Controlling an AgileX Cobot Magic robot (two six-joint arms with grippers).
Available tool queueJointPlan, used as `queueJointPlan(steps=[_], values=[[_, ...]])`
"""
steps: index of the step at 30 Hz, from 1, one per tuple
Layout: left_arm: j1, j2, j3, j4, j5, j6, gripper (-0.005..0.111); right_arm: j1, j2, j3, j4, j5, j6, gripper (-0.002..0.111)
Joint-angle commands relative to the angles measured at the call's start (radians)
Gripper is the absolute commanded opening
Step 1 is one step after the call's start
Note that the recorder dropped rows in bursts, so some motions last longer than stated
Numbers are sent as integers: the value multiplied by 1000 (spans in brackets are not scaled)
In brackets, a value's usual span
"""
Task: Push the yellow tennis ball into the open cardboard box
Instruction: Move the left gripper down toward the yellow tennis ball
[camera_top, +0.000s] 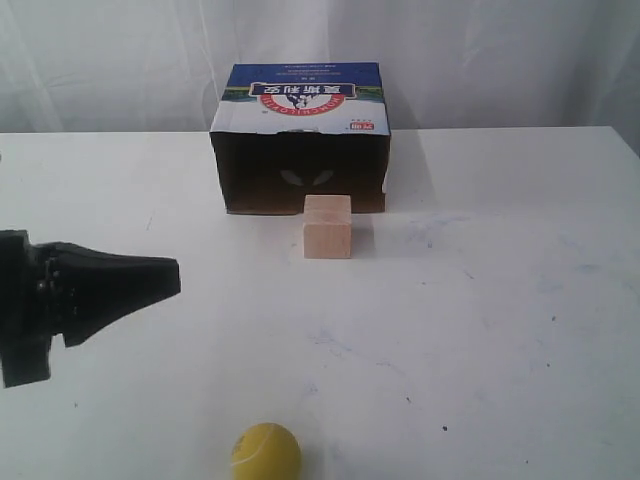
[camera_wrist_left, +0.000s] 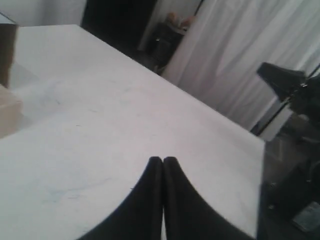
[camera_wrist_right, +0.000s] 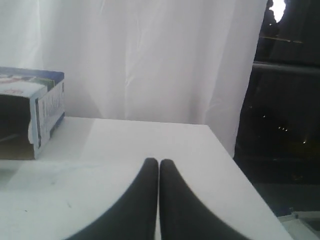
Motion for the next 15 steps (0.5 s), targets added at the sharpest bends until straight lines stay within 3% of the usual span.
queueJointPlan(steps=[1, 2, 5, 9, 11, 15], values=[[-26, -4, 50, 114, 95, -127, 0, -2, -5, -1, 24, -45, 63, 1], [-46, -4, 64, 131, 78, -131, 0, -2, -5, -1, 24, -60, 79, 1], [-159, 2, 117, 95, -17, -103, 0, -2, -5, -1, 112, -155, 430, 0], [-269, 8, 125, 83, -39, -57, 0, -2, -5, -1, 113, -120, 785, 0], [-309, 8, 125, 89, -81, -52, 0, -1, -5, -31, 113, -106, 850, 0], [-363, 20, 125, 79, -221, -17, 0, -1, 48, -157, 109, -69, 762, 0]])
